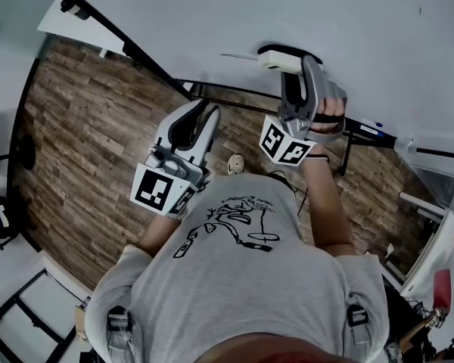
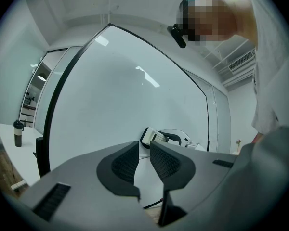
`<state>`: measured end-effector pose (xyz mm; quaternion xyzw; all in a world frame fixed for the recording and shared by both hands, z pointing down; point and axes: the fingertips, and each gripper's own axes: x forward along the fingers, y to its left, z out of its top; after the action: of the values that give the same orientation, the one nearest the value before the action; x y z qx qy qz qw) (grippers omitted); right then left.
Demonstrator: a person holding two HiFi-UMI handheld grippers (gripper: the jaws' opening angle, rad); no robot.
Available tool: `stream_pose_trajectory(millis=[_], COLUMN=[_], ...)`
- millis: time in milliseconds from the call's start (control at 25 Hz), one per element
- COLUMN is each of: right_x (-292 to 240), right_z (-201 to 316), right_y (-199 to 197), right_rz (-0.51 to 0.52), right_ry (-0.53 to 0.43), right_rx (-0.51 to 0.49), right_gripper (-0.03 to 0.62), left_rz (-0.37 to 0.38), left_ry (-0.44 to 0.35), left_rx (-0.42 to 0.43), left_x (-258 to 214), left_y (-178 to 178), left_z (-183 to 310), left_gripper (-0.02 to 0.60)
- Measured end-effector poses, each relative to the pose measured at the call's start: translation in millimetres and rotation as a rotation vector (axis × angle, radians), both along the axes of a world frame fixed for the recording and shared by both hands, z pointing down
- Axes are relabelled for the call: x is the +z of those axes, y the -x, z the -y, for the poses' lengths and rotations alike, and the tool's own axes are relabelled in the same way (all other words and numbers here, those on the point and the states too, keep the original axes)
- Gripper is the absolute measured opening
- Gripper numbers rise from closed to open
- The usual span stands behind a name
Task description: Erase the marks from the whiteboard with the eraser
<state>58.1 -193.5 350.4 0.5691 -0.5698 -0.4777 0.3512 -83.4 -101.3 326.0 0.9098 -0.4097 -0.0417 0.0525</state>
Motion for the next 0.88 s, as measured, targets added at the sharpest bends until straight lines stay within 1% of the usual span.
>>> stream_pose_trajectory(millis=[600,680,800,880], right_x=[20.2,31.4,66.8,89.1], right_z=[5.2,6.9,9.2,9.8], right_y=[7.6,10.6,15.6,15.2], right_rz=[-0.032,-0.047,-0.096,-0.119], right_ry=[0.031,0.069,0.152,0.185], right_rx=[0.008,0.006,0.010,0.023], right_gripper=[0.249,0.249,0.249,0.249], left_rz=[0.004,0.004,0.003,0.003], left_ry=[0.000,-0.001,-0.002,0.000], left_rx=[-0.006,-0.006,-0.010,-0.013], left_x=[-1.4,-1.6,-1.4,-1.1], left_y=[2.7,3.4,4.2,4.5], left_z=[-1.6,-1.5,-1.5,-1.7], left_gripper=[0.083,0.081,0.081,0.081])
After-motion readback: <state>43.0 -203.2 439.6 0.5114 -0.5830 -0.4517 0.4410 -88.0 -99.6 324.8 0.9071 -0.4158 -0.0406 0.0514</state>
